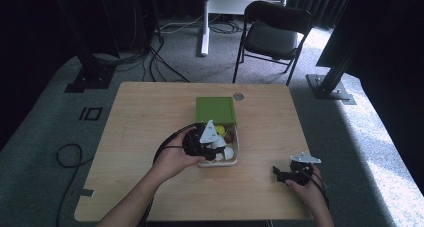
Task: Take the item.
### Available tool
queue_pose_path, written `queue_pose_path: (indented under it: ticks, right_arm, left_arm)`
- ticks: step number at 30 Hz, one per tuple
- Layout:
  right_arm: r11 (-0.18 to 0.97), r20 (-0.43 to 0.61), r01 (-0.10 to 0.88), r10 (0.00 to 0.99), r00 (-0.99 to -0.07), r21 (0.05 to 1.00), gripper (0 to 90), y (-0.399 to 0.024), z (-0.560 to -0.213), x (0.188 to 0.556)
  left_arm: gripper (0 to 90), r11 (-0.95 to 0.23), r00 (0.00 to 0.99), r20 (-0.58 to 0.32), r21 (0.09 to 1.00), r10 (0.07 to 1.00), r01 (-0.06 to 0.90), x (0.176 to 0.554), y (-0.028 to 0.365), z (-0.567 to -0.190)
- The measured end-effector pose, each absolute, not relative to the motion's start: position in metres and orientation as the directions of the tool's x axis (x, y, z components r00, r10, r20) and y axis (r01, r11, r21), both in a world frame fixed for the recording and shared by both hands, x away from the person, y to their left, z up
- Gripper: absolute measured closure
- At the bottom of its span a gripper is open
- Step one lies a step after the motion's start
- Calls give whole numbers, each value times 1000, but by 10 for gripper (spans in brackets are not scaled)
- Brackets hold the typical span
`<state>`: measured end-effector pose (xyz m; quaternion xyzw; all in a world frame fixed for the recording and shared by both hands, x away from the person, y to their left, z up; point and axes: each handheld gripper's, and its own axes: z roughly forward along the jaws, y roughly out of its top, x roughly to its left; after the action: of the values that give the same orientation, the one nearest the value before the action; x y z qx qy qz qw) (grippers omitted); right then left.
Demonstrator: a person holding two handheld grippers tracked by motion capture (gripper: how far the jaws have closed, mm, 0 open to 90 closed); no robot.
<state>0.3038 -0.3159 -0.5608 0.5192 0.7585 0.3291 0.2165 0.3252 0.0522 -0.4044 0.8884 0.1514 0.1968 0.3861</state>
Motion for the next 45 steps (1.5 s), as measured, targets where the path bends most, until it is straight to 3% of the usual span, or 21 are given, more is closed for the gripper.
queue_pose_path:
  ticks: [10, 20, 38, 45]
  right_arm:
    - [244, 13, 645, 930, -367, 724, 117, -316, -561, 304]
    - [244, 13, 645, 930, -367, 724, 117, -316, -561, 304]
    - [245, 12, 643, 930, -367, 725, 117, -316, -561, 304]
    - [247, 11, 643, 929, -369, 725, 117, -316, -561, 304]
  left_arm:
    - [502, -523, 828, 203, 843, 523, 124, 323, 80, -404]
    - [503, -361, 730, 199, 930, 654, 71, 331, 118, -402]
    - [505, -220, 479, 87, 949, 873, 228, 367, 174, -440]
    - [506, -179, 401, 49, 938, 915, 295, 380, 188, -457]
